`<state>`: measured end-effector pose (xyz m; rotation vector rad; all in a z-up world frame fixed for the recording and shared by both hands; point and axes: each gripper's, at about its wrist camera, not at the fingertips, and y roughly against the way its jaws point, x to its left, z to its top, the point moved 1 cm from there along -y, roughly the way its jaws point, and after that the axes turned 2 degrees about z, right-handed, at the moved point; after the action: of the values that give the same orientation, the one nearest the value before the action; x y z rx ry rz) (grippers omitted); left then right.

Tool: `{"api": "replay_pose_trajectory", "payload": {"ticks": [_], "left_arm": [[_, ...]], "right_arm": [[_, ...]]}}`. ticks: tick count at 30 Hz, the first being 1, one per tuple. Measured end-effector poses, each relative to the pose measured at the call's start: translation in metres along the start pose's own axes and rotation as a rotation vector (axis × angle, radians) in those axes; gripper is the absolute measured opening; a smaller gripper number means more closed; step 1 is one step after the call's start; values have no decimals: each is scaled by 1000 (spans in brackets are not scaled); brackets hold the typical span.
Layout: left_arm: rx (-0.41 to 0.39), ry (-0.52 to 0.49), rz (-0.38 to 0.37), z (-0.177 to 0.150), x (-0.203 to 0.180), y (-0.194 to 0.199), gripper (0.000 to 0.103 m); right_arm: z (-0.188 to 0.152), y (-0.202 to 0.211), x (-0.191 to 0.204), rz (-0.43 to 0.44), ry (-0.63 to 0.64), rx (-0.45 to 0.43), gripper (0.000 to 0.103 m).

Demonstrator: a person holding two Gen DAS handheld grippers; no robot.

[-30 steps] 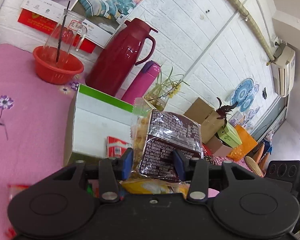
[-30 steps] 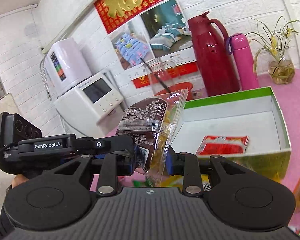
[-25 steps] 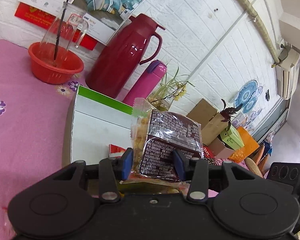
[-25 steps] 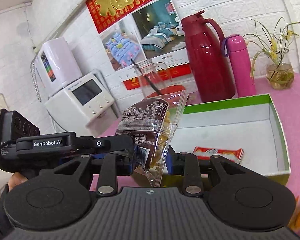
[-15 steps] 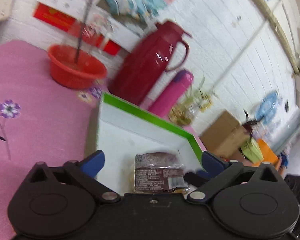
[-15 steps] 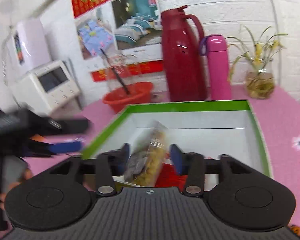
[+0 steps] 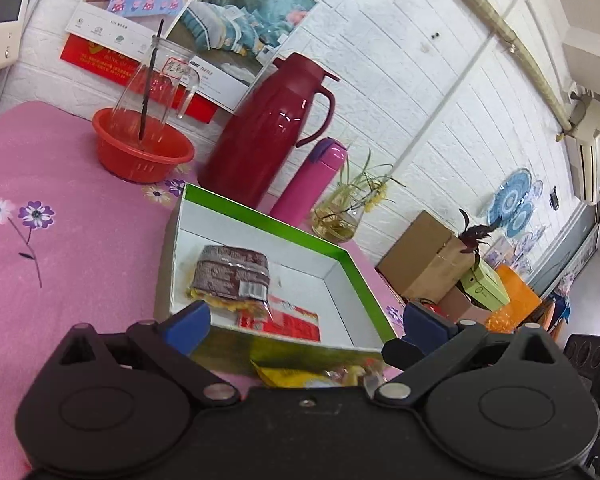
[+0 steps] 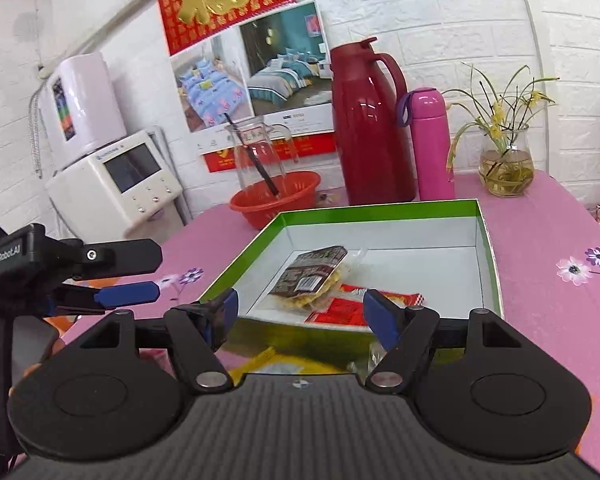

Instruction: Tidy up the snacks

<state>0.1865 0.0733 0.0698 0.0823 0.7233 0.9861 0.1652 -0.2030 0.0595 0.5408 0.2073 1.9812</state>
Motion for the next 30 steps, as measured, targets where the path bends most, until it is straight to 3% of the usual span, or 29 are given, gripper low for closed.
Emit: {"api": "replay_pose_trajectory", "payload": {"ticks": [8, 12, 19, 25, 30], "left_arm": [[56, -110, 42, -57, -31, 42, 103], [106, -94, 28, -95, -26, 49, 103], [208, -13, -38, -138, -24, 43, 103], [249, -78, -18, -150, -36, 35, 103], [287, -79, -91, -160, -44, 33, 103]], "right_arm": [[-40, 70, 4, 17, -22, 16, 103], [-71, 95, -3, -24, -27, 46, 103], [-117, 108, -16, -52, -106, 155, 103], [-138, 113, -20, -16, -211, 180, 103], [-143, 105, -12, 54, -168, 188, 96]]}}
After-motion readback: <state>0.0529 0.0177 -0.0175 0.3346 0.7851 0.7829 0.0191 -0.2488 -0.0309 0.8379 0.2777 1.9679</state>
